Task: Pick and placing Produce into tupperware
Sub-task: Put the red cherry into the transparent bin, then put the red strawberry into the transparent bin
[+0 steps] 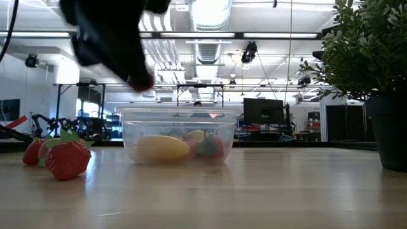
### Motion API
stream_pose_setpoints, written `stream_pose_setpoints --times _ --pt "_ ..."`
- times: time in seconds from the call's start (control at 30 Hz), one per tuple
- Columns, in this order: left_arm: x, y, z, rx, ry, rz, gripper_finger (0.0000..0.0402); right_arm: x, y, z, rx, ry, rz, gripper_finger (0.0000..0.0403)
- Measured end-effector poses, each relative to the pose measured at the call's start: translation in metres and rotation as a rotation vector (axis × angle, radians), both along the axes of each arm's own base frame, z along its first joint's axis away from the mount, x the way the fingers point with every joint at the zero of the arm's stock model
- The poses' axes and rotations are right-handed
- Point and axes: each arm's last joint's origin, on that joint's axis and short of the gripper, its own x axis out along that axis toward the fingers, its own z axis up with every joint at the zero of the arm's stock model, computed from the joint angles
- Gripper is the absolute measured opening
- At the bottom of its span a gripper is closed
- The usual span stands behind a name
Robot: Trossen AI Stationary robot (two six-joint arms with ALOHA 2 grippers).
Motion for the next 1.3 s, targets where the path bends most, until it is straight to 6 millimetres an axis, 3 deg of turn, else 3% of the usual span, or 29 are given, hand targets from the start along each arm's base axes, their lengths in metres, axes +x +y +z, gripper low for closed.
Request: stream_pose_setpoints --times 0.13,0.27,0.47,0.6,0.77,0.9,1.07,1.3 --pt "-0.006 0.013 0.032 0.122 -0.048 -0.021 0.0061 0.000 0.000 0.000 0.000 0.000 0.000 0.0247" --pt "-0.009 0.036 0.049 0.265 -0.102 -0.029 0.0066 0.000 0.000 0.000 0.000 0.000 0.000 0.0251" --pt "0.000 0.081 0.035 0.196 -0.032 0.072 0.0116 0.000 0.000 0.000 0.000 0.000 0.000 0.0253" --pt "0.004 0.090 0.025 0.113 0.007 0.062 0.0163 0.000 0.000 0.000 0.000 0.000 0.000 0.0248" --pt "0.001 0.084 0.029 0.016 0.004 0.074 0.0210 0.000 0.000 0.000 0.000 0.000 0.000 0.0248" --pt "-0.010 0.071 0.033 -0.210 0.057 0.305 0.0222 0.000 0.000 0.000 0.000 0.000 0.000 0.0252" --pt "-0.022 0.038 0.028 -0.494 0.121 0.640 0.0223 0.000 0.000 0.000 0.000 0.000 0.000 0.0253" --pt "-0.037 -0.006 0.014 -0.592 0.180 0.801 0.0223 0.000 0.000 0.000 0.000 0.000 0.000 0.0247"
